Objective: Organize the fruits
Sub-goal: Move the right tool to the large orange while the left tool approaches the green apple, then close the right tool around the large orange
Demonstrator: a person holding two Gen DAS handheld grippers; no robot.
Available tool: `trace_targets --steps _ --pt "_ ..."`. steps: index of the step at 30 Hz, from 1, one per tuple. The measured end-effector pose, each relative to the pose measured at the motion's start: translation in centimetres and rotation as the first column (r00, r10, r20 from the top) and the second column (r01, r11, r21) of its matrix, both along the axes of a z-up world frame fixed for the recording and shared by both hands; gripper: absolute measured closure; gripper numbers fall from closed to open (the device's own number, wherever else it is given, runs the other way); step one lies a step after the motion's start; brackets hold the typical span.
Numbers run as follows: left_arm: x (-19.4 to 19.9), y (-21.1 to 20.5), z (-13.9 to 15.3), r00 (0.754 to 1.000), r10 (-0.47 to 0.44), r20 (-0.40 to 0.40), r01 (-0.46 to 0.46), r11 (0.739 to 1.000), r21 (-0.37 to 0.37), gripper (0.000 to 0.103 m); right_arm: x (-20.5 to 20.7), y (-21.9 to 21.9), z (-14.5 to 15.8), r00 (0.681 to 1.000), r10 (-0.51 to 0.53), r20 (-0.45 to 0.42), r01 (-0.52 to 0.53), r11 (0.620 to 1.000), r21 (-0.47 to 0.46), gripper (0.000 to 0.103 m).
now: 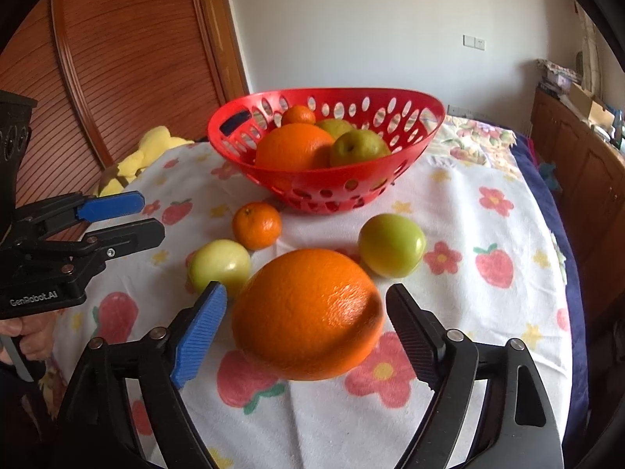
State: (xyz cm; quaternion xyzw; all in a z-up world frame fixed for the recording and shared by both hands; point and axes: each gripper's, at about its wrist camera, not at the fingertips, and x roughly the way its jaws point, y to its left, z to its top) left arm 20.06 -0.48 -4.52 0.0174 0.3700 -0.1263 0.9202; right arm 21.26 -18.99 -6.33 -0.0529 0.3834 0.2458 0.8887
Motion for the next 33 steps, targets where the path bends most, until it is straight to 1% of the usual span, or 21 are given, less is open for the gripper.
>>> trace_targets --steps 8,14,18,22,26,30,33 --pt "-0.4 0.1 -0.8 1.000 0.008 -0.016 -0.008 1.000 0.000 0.048 0.5 0.4 -1.3 1.000 -0.020 -0.012 0.020 1.000 -0.023 0.012" --pt "-0.5 0.0 -1.4 0.999 0.008 -0.031 -0.008 1.000 0.005 0.048 1.0 0.7 -2.0 0.999 -0.009 -0.044 0.009 1.000 -0.001 0.010" --pt "-0.4 -0.1 -1.6 0.999 0.008 -0.037 -0.008 1.000 0.004 0.048 1.0 1.4 -2.5 0.998 0.006 -0.058 -0.007 1.000 -0.013 0.010" --pt "-0.3 -0.2 -1.9 0.999 0.009 -0.044 -0.009 1.000 0.006 0.048 0.5 1.6 -2.7 0.999 0.012 -0.046 -0.012 1.000 -0.019 0.011" --pt "-0.1 -0.3 -2.2 0.999 0.008 -0.051 -0.008 1.000 0.004 0.048 0.2 1.0 -2.7 0.999 0.006 -0.053 -0.006 1.000 0.006 0.012" --pt "0.2 -0.5 -2.4 0.998 0.008 -0.059 -0.008 1.000 0.000 0.048 -0.4 0.5 -2.5 0.999 -0.013 -0.050 0.013 1.000 -0.002 0.012" --pt "0.4 -0.8 -2.6 0.998 0.005 -0.062 -0.005 1.000 0.000 0.048 -0.9 -0.3 -2.5 0.998 -0.018 -0.055 0.018 1.000 0.010 0.012"
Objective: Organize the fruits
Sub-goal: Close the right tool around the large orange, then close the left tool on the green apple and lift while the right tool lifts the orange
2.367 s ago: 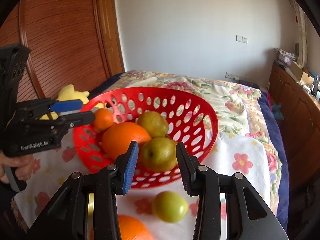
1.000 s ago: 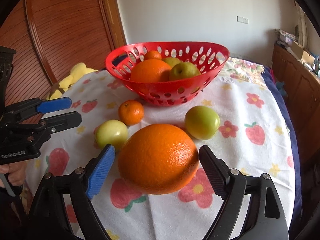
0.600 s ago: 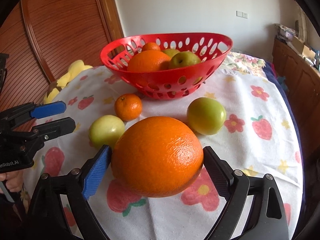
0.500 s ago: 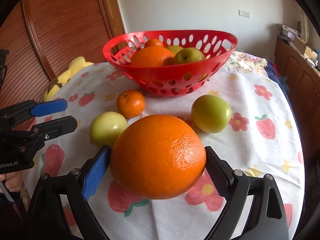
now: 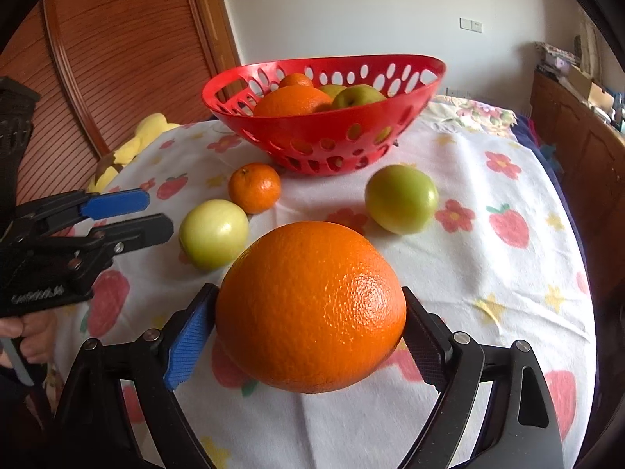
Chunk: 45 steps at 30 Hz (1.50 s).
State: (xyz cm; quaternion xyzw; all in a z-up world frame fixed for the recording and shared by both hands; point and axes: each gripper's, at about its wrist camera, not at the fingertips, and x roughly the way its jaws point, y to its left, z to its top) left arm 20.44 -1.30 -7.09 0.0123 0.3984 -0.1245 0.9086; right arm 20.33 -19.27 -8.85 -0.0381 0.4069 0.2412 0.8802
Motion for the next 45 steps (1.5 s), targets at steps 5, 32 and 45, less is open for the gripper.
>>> trace_targets --steps 5,32,45 --pt "0.4 -0.7 -0.3 1.000 -0.008 -0.010 0.008 1.000 0.000 0.048 -1.1 -1.7 0.1 1.000 -0.027 0.012 0.027 1.000 0.006 0.012" --pt "2.9 -2.8 -3.4 0.994 -0.014 -0.110 0.017 0.999 0.032 0.048 -2.2 -3.3 -0.3 0.995 -0.039 0.090 0.037 0.999 0.025 0.012" --pt "2.2 -2.3 -3.3 0.995 -0.023 -0.097 0.024 1.000 0.003 0.056 -2.3 -3.4 -0.4 0.995 -0.042 0.090 0.039 0.999 0.031 0.012"
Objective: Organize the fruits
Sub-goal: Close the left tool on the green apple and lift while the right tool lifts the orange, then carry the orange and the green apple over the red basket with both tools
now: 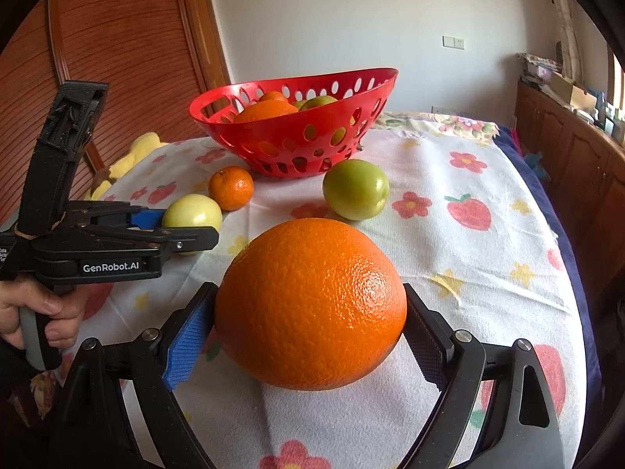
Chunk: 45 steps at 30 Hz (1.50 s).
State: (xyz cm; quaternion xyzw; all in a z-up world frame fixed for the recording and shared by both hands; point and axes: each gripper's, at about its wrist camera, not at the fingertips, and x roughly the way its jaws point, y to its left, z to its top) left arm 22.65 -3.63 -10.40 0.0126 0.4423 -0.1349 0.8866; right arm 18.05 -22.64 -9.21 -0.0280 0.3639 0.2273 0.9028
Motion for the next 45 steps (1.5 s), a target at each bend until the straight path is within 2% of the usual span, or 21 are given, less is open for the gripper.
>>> trace_targets --steps 11,19,27,33,45 --pt "-2.2 0.7 2.7 0.998 0.003 0.066 -0.004 1.000 0.010 0.056 0.1 0.1 0.1 1.000 -0.004 0.003 0.004 1.000 -0.003 0.012" --pt "-2.7 1.1 5.1 0.993 0.002 0.121 -0.002 1.000 0.000 0.056 0.3 -0.4 0.2 1.000 -0.006 -0.024 0.007 1.000 0.027 0.012" --pt "-2.2 1.6 7.4 0.982 0.014 0.186 -0.012 1.000 -0.013 0.056 0.5 -0.4 0.7 0.999 -0.001 -0.034 0.002 1.000 0.006 0.013" --pt "-0.8 2.4 9.0 0.975 0.027 0.220 -0.021 0.999 -0.030 0.056 1.6 -1.2 2.9 1.000 -0.003 -0.011 0.003 1.000 0.031 0.013" --pt "5.0 4.0 11.0 0.964 0.044 0.264 -0.038 0.999 -0.028 0.056 6.2 -1.1 9.2 0.993 0.022 0.116 -0.024 1.000 0.016 0.013"
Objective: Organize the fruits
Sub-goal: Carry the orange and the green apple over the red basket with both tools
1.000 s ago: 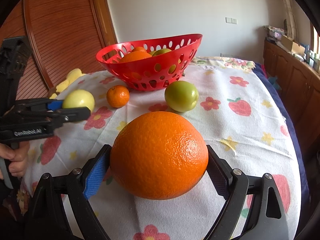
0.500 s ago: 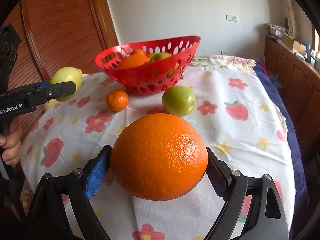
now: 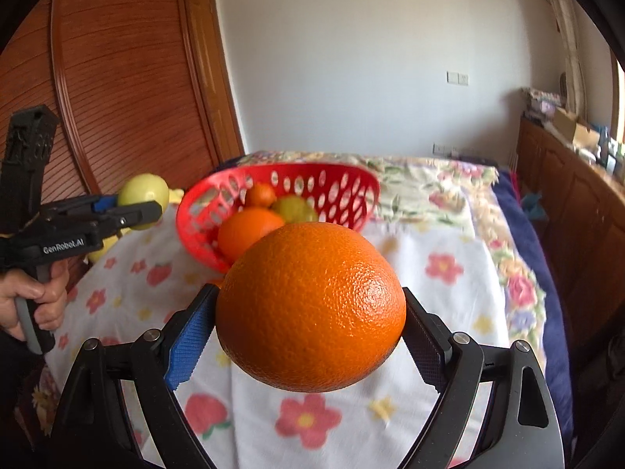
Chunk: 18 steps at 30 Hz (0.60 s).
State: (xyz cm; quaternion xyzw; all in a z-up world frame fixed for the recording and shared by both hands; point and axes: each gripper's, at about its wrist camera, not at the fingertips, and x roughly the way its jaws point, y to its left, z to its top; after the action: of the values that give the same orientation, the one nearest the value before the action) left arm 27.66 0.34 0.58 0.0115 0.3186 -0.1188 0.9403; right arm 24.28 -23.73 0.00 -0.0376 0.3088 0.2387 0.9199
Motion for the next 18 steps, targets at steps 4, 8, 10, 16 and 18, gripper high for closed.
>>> trace_targets --steps 4,8,10,16,18 --pt "1.9 -0.1 -0.4 1.000 -0.001 -0.009 0.001 1.000 0.014 0.056 1.9 0.9 1.1 1.000 0.014 0.027 -0.014 1.000 -0.016 0.013" --pt "3.5 -0.2 -0.8 1.000 -0.003 -0.019 0.003 1.000 0.020 0.056 4.2 2.0 1.7 0.999 0.031 0.035 -0.030 0.999 -0.024 0.013" --pt "4.2 -0.2 -0.8 1.000 -0.005 -0.023 0.005 1.000 0.017 0.056 5.1 2.4 1.8 0.999 0.038 0.032 -0.038 0.999 -0.026 0.013" --pt "5.8 -0.5 -1.8 0.999 -0.007 -0.049 0.009 1.000 0.028 0.056 8.3 4.2 1.6 0.999 0.051 0.018 -0.050 0.998 -0.047 0.013" --pt "6.3 -0.7 -2.4 0.998 -0.008 -0.061 0.011 0.999 0.043 0.056 9.5 4.8 1.3 0.999 0.052 0.010 -0.051 0.997 -0.054 0.013"
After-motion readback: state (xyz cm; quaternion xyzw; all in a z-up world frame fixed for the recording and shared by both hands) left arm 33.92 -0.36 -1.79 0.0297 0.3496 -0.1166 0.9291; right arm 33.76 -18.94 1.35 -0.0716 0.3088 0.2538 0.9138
